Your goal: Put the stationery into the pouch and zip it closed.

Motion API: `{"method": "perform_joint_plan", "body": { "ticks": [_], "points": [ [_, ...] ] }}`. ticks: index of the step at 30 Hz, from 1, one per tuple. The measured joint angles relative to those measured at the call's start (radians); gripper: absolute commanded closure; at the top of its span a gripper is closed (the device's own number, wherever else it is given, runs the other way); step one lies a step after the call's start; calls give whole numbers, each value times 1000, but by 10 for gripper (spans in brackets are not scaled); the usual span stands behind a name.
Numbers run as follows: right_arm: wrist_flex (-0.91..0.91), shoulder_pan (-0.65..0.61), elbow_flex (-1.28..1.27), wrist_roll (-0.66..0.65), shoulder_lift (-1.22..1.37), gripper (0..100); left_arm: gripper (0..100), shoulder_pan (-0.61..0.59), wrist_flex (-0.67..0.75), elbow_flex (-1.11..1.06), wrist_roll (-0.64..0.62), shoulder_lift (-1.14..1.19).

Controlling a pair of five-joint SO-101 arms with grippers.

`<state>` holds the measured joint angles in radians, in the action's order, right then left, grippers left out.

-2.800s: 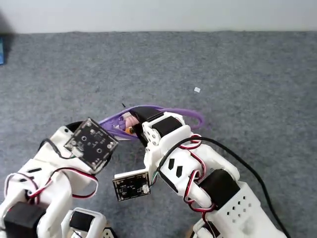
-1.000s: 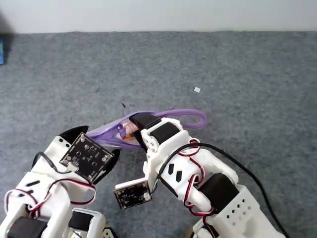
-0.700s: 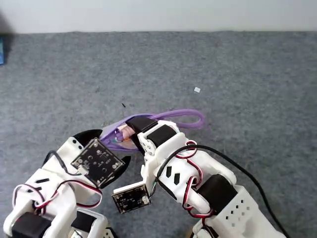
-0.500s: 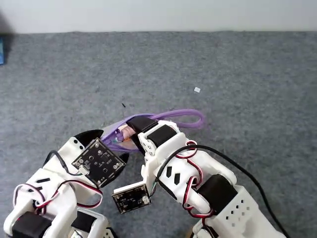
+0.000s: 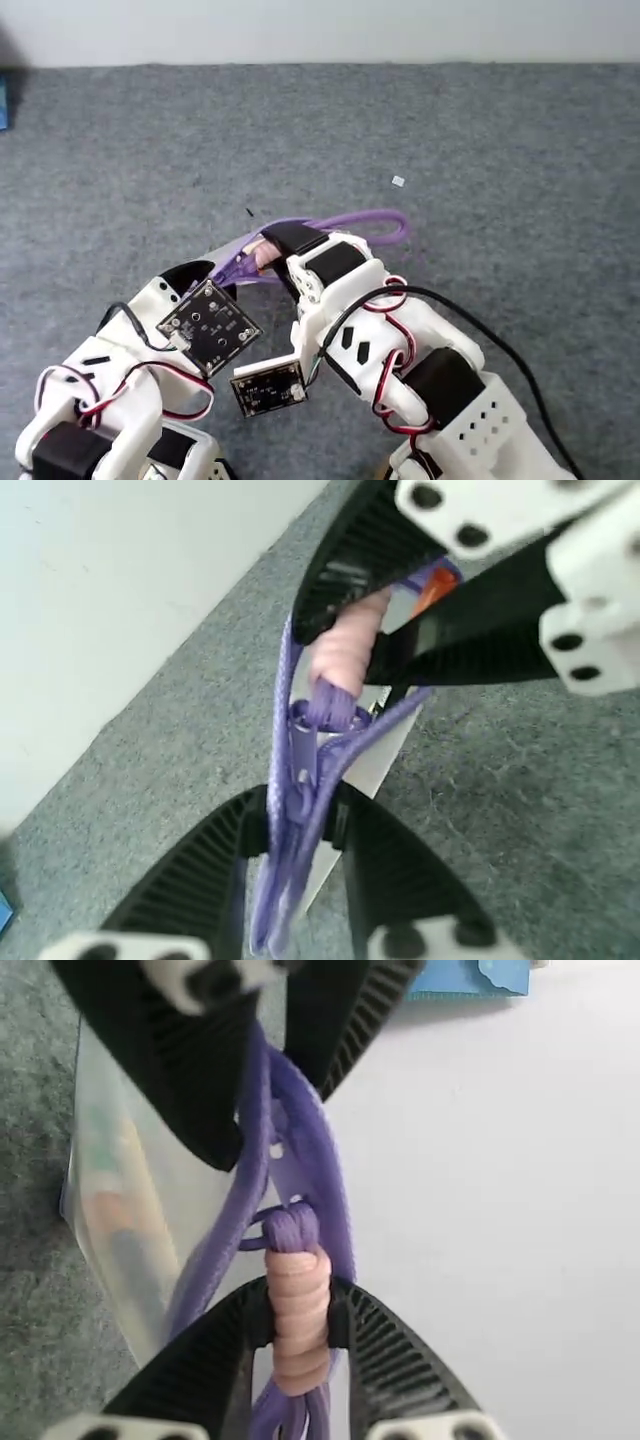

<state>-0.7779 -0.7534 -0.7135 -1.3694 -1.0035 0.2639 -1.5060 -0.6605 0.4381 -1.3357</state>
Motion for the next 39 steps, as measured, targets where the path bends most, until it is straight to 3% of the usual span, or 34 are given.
{"method": "perform_joint_plan", "body": {
  "ticks": [14, 22, 39],
  "points": [
    [-43, 117, 81, 158, 15, 991, 989, 2, 75, -64, -38, -9],
    [-44, 158, 81, 170, 15, 991, 991, 2, 75, -66, -74, -9],
    [173, 391, 80, 203, 126, 991, 991, 2, 77, -69, -74, -9]
  ]
}}
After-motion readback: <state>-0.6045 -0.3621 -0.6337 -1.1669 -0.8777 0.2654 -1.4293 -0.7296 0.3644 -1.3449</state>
